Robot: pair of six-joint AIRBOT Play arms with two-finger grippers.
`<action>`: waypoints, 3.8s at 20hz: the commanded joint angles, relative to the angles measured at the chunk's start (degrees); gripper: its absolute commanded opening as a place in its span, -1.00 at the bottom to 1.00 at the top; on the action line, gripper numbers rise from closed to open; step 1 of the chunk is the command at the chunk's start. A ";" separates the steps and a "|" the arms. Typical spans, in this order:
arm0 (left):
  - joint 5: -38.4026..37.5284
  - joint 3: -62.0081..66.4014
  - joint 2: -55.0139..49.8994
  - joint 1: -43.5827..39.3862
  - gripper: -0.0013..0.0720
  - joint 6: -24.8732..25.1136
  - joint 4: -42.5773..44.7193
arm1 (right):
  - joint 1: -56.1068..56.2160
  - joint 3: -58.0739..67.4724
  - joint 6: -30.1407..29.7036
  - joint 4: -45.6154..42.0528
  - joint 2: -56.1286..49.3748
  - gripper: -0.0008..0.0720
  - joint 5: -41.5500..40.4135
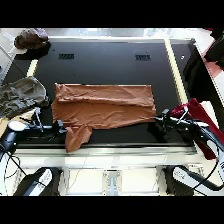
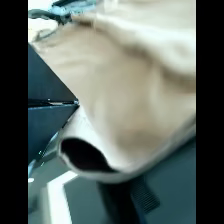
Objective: Fold the shirts.
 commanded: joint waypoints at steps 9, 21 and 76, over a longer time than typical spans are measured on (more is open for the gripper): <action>-7.43 13.18 25.66 4.63 -0.95 -8.04 0.39 | 0.15 16.09 9.53 -27.78 17.90 -0.94 19.41; 8.11 18.36 -1.97 -3.08 -0.95 0.59 4.42 | 9.31 22.45 11.04 -29.40 6.36 -0.95 1.05; 9.22 66.25 -43.45 -47.50 -0.14 9.90 32.20 | -1.73 59.80 0.87 -25.73 -43.34 0.75 34.62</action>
